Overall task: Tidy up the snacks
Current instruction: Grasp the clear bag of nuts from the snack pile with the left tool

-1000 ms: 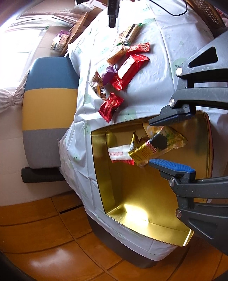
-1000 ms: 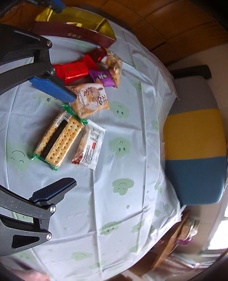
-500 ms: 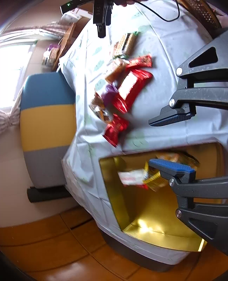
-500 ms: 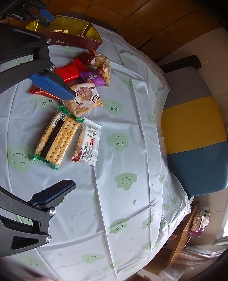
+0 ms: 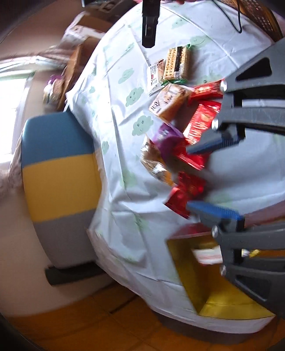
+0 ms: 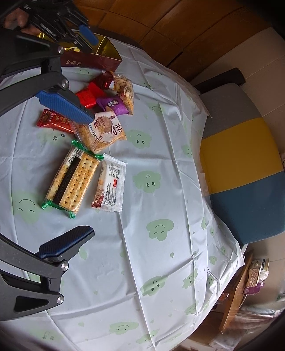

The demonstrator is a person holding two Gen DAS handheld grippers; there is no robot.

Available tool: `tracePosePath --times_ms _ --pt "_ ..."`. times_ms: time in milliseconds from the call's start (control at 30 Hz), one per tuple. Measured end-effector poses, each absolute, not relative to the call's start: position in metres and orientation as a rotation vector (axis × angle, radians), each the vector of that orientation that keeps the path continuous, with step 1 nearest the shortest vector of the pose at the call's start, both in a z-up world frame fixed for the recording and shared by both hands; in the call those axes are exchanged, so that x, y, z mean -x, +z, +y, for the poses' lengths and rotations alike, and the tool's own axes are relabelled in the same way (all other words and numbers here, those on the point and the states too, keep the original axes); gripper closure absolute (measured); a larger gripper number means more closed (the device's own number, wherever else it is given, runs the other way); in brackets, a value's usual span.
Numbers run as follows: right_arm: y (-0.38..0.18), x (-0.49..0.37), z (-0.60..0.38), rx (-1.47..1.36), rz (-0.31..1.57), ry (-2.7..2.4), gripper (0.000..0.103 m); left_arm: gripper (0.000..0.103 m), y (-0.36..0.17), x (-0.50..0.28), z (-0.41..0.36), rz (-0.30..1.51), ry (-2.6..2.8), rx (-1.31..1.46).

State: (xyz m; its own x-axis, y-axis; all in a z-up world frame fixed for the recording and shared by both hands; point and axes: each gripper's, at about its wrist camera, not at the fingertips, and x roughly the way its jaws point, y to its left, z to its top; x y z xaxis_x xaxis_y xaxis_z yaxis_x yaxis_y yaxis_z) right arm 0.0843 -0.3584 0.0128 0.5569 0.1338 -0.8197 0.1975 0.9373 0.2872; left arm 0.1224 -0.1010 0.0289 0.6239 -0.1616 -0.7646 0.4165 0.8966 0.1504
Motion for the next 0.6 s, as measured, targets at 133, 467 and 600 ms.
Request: tracePosePath --times_ms 133,467,600 --pt "0.014 -0.084 -0.359 -0.377 0.983 -0.027 0.008 0.039 0.017 -0.15 -0.123 0.834 -0.372 -0.386" --pt "0.013 -0.086 -0.36 -0.403 0.994 -0.009 0.007 0.039 -0.018 -0.205 -0.148 0.916 -0.433 -0.393" --pt "0.013 -0.086 -0.359 -0.388 0.993 -0.022 0.007 0.057 -0.025 -0.212 -0.147 0.914 -0.445 -0.338"
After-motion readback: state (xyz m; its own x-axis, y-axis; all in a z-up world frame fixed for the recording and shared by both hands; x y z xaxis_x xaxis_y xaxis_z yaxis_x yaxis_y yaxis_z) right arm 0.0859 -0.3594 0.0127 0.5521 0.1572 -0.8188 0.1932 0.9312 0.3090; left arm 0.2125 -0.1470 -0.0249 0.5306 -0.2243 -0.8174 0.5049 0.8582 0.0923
